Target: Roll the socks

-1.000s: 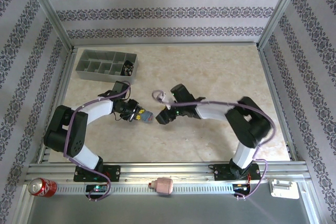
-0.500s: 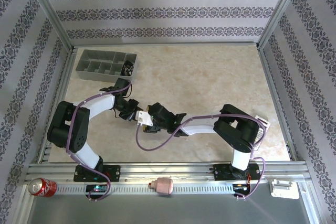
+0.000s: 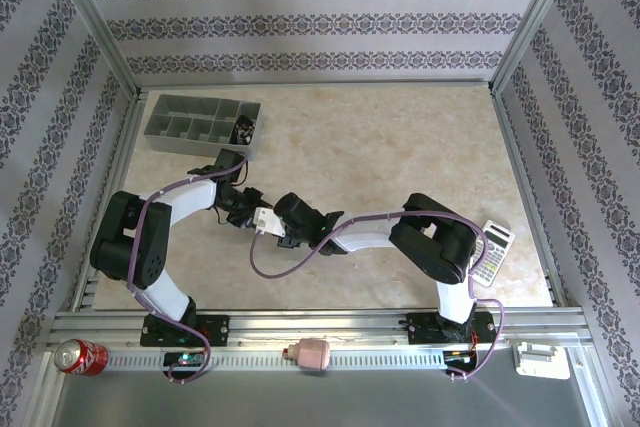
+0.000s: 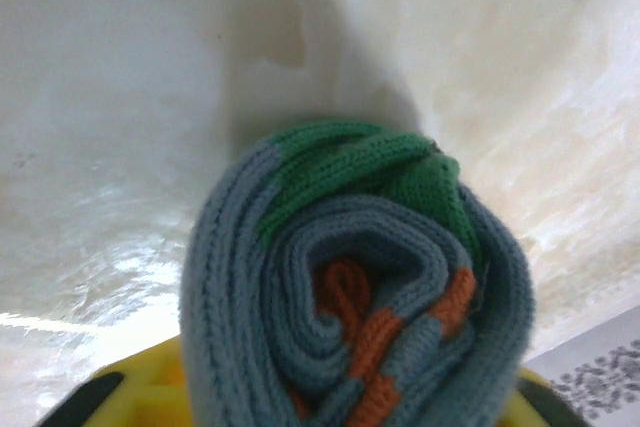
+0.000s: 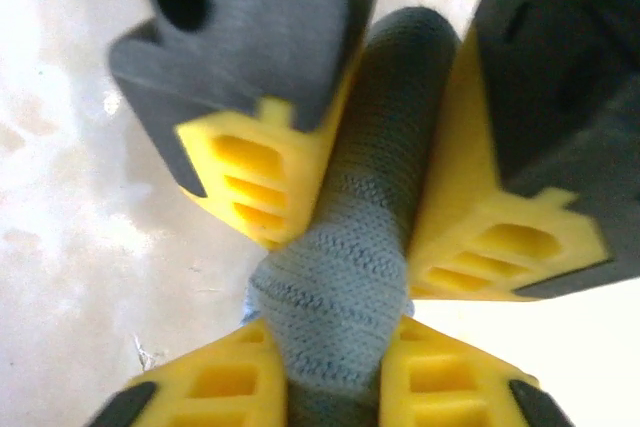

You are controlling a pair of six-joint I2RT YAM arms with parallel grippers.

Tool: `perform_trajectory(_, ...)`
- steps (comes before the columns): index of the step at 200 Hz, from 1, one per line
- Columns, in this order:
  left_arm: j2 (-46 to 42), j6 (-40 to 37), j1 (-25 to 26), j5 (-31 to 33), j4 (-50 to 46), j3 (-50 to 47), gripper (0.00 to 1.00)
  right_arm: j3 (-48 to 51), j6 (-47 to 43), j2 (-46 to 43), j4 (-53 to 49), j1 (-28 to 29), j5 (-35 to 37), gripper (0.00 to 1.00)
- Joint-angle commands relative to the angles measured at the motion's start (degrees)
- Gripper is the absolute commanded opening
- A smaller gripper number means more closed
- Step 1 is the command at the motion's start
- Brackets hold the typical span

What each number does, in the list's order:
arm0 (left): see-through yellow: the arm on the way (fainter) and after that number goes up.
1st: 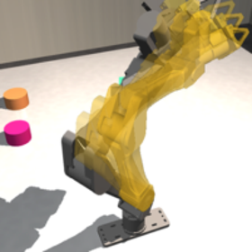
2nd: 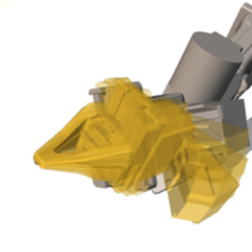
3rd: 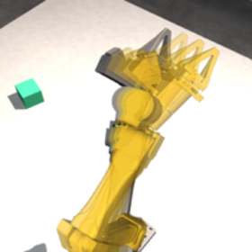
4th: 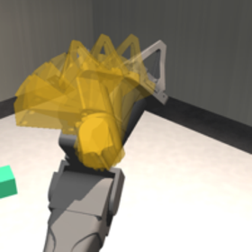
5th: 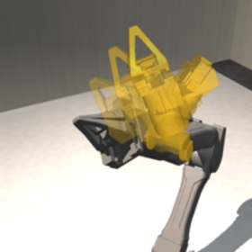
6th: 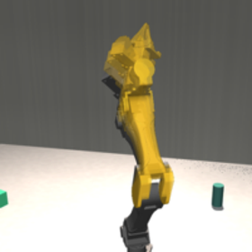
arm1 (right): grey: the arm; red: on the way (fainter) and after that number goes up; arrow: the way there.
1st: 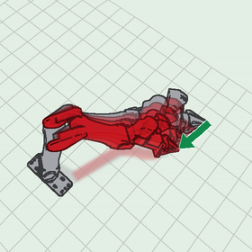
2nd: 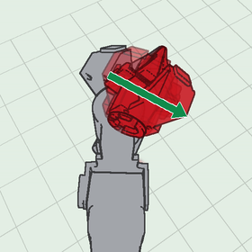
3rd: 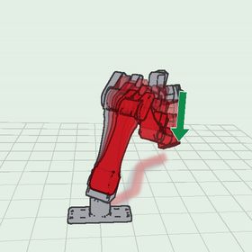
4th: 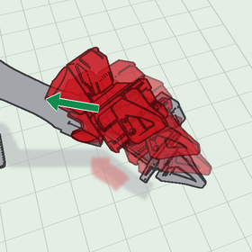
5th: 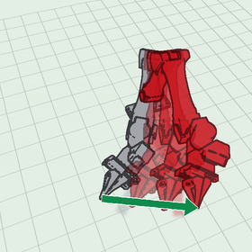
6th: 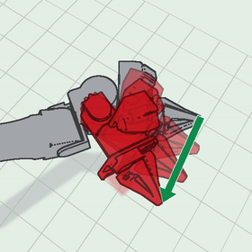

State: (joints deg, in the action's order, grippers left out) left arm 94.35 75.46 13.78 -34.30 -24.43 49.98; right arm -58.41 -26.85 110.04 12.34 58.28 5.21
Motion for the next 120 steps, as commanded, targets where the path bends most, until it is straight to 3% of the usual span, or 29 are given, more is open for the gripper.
perform_trajectory(1,0.38,1.41,-1.20,-0.70,3.83,-3.59,0.36,0.67,3.87,2.51,-8.36,-2.48,-4.70,0.06)
perform_trajectory(23,0.97,2.19,-1.99,-4.31,14.93,-4.21,0.49,1.40,5.34,2.09,-9.54,-3.96,-10.21,0.00)
perform_trajectory(45,3.63,-2.74,-2.02,-5.47,10.82,-0.35,0.52,1.01,7.88,2.69,-10.94,-6.20,-16.16,0.00)
perform_trajectory(120,4.69,-8.18,-2.16,-3.99,9.63,0.48,0.54,-0.75,16.38,5.06,-12.32,-13.41,-36.68,0.00)
